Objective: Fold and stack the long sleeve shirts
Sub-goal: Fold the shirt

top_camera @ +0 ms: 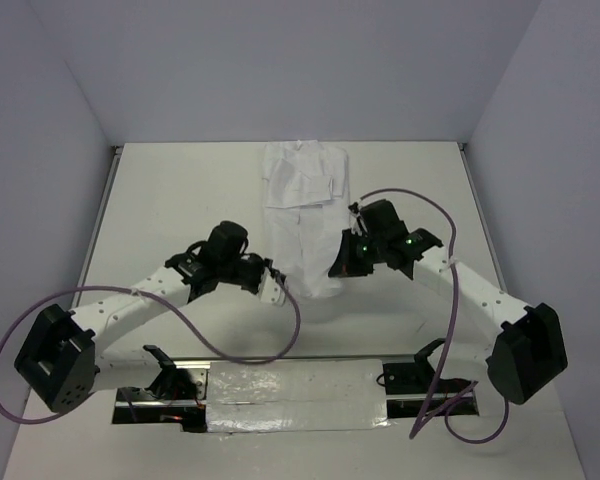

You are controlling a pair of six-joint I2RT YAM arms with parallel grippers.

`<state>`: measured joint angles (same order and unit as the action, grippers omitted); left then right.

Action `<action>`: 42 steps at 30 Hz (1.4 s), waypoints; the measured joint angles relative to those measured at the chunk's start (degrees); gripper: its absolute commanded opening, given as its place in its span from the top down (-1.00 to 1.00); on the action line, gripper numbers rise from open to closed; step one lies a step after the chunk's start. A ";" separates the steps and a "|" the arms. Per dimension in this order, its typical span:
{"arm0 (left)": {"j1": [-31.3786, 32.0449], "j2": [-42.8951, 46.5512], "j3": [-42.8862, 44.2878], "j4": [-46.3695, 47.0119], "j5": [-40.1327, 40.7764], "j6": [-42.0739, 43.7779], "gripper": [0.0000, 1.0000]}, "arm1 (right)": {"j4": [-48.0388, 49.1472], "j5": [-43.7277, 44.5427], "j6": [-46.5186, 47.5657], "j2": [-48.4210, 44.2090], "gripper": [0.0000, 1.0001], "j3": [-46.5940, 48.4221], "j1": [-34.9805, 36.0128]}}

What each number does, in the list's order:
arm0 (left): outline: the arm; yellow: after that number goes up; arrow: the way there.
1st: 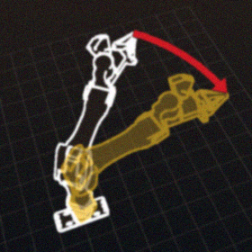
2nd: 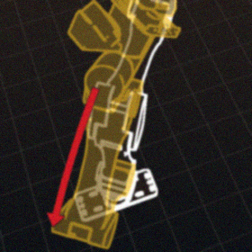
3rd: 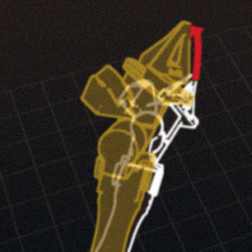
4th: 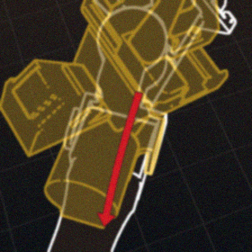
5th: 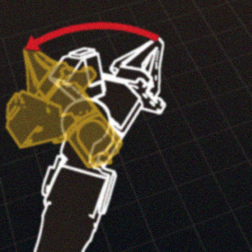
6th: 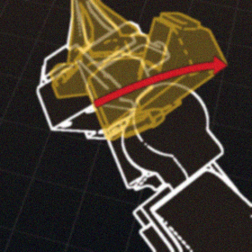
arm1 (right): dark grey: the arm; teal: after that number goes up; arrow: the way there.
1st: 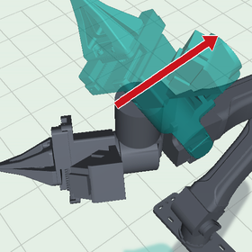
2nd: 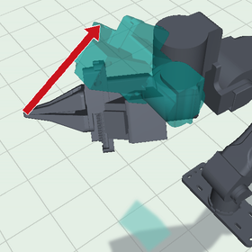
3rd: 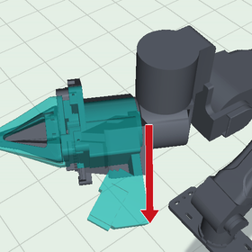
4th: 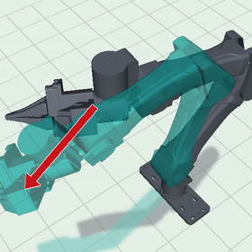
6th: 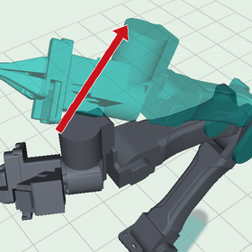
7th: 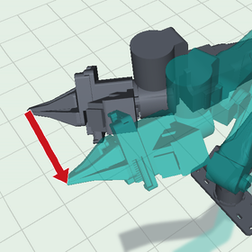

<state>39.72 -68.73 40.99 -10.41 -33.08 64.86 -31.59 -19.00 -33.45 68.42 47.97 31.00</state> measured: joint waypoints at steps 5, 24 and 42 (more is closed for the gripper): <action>-8.39 -5.79 7.56 0.37 -2.14 -10.71 1.00 | -1.73 -1.99 4.39 7.41 1.00 10.62 -6.12; -22.56 -38.12 36.22 13.11 1.66 -36.37 1.00 | -7.41 -7.93 10.86 45.64 1.00 48.63 -20.52; -24.04 -52.02 46.88 24.17 6.67 -40.85 1.00 | -8.11 -7.13 8.15 61.68 1.00 68.24 -22.56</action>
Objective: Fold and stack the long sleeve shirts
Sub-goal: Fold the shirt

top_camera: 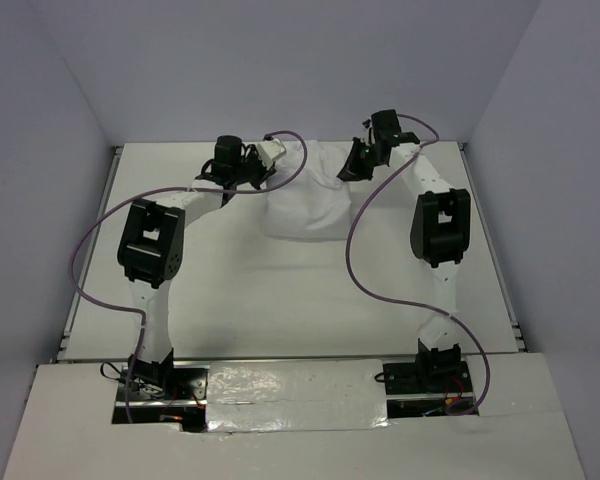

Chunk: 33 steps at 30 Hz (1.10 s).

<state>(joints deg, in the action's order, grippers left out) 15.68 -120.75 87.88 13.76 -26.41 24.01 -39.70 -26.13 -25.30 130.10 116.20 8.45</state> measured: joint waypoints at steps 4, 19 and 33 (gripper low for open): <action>0.00 -1.92 0.96 2.49 3.02 -0.31 0.97 | 2.71 0.02 -1.84 2.27 0.97 0.90 -0.13; -0.02 -11.19 13.44 2.49 16.22 -4.02 -0.44 | 13.00 4.35 -9.62 9.68 -0.04 10.16 -2.89; -1.40 -9.94 30.62 -15.96 15.47 -8.83 -0.76 | 14.95 7.54 0.26 0.46 -0.20 -2.01 -3.08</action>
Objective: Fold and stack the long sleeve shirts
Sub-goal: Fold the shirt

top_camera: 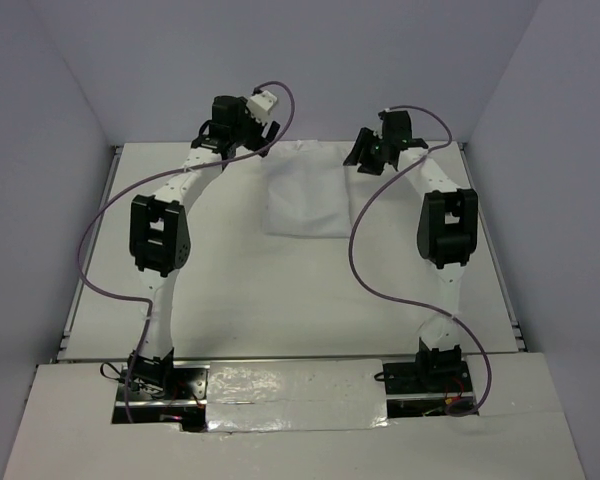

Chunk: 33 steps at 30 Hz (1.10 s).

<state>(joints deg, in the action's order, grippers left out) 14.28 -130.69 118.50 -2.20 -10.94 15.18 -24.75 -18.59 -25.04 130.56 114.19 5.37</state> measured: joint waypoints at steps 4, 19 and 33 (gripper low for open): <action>0.42 2.29 -0.94 -9.62 -7.19 0.31 -0.76 | 1.38 -0.50 1.44 -7.85 -0.24 -12.70 1.81; -2.80 -2.78 4.55 -14.73 -11.47 -18.75 -0.79 | 5.68 -6.38 7.06 6.75 -0.45 9.53 0.13; -3.23 -11.56 4.61 -8.98 -11.06 -27.41 -0.31 | 12.41 -12.66 3.39 15.96 -0.41 14.75 -0.11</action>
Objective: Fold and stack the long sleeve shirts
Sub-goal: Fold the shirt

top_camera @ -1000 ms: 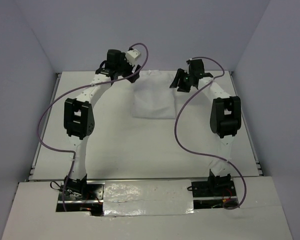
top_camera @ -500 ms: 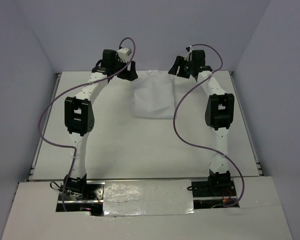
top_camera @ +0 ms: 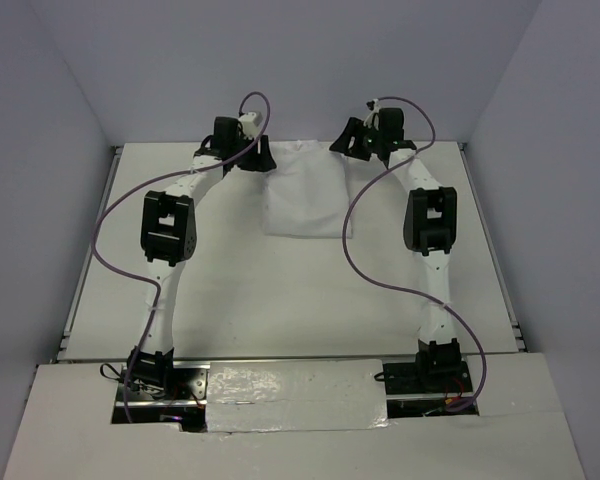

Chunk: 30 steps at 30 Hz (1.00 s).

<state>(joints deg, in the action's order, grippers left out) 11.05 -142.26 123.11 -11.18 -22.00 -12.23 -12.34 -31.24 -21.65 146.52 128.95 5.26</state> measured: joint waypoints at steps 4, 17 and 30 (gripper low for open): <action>0.02 0.00 0.00 2.69 -0.96 -0.55 -0.06 | 1.62 -1.01 -0.37 0.96 -0.25 1.16 0.13; 0.02 0.00 0.00 5.33 -3.85 -1.70 1.00 | 2.34 -2.08 -2.19 2.51 0.60 1.25 0.81; 0.02 4.35 -8.85 10.67 -17.11 -0.83 1.00 | 5.68 -4.15 -0.85 -7.45 1.00 -13.84 0.90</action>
<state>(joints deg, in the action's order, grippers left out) 11.07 -137.91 114.26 -0.51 -39.11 -13.06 -6.66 -35.40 -22.50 139.06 115.11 6.15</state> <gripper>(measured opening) 0.065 0.017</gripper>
